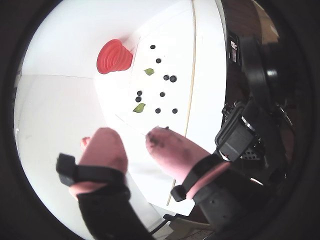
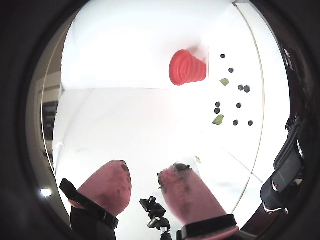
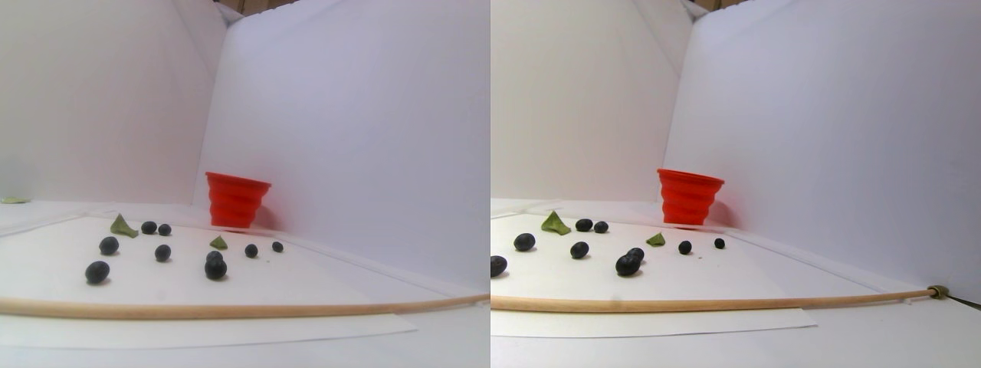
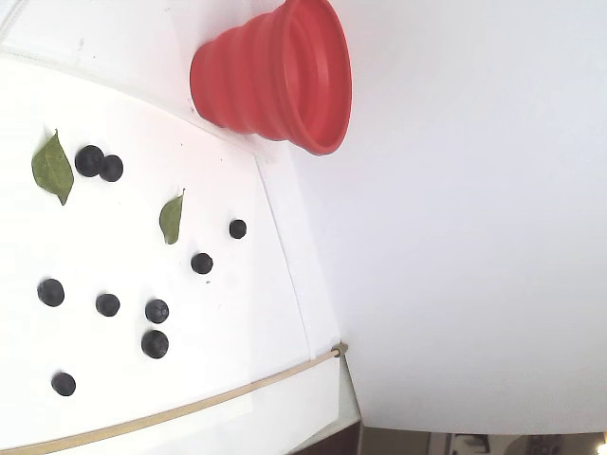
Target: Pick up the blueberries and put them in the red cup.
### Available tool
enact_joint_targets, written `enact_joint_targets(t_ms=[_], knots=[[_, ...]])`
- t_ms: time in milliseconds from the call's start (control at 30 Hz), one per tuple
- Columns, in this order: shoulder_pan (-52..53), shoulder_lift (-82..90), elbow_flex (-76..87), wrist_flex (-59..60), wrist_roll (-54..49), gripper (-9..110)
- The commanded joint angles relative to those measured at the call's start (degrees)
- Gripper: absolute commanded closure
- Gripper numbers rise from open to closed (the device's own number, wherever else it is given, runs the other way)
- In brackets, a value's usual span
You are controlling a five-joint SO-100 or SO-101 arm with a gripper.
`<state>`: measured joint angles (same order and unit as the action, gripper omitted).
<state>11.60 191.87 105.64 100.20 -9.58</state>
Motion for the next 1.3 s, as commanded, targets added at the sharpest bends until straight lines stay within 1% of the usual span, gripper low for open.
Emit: enact_joint_targets(t_ms=[0,367,467,533,733,833,1000,1133,1267], knots=[[-1.5,-0.4,-0.2,-0.5,-0.2,88],[-2.6,-0.4,-0.2,-0.7,-0.3,90],[-2.2,-0.5,-0.1,-0.8,-0.7,87],[-2.2,-0.5,-0.2,-0.8,-0.7,90],[-2.0,-0.4,-0.7,-1.0,0.4,90],[-0.9,-0.4,-0.1,-1.5,0.2,83],[-0.7,-0.4,-1.9,-1.3,0.4,80],[-2.1,-0.4,-3.3,-1.1,-0.1,82],[-5.4,-3.2,-5.0,-3.9,0.1,84]])
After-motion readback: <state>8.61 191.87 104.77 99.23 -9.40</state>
